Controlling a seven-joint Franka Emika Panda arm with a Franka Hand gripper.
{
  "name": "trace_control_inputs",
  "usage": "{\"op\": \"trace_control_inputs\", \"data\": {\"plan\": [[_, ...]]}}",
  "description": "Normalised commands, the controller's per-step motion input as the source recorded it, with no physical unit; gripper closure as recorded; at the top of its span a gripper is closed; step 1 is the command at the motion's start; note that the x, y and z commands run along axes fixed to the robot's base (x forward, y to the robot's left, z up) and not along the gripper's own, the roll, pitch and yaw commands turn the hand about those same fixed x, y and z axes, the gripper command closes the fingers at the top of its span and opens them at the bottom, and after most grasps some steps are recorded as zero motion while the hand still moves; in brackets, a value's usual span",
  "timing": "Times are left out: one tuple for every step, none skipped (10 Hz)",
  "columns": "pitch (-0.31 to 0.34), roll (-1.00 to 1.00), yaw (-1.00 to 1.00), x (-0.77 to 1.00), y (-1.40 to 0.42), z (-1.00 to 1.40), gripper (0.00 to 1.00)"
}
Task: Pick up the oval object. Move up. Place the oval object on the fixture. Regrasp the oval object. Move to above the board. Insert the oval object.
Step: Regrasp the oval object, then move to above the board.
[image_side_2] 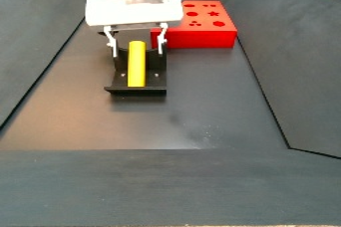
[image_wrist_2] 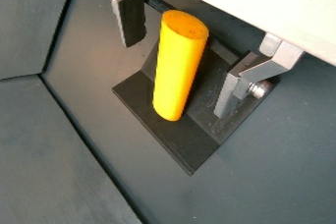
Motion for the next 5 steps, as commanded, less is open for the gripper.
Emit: {"op": "trace_control_inputs", "data": {"plan": [[0.003, 0.05, 0.01, 0.01, -0.01, -0.17, 0.00], [0.003, 0.05, 0.01, 0.01, -0.01, -0.17, 0.00], [0.000, 0.00, 0.00, 0.00, 0.00, 0.00, 1.00], [0.174, 0.07, -0.59, 0.13, -0.09, 1.00, 1.00], [0.205, 0.06, -0.55, 0.13, -0.09, 1.00, 1.00]]}}
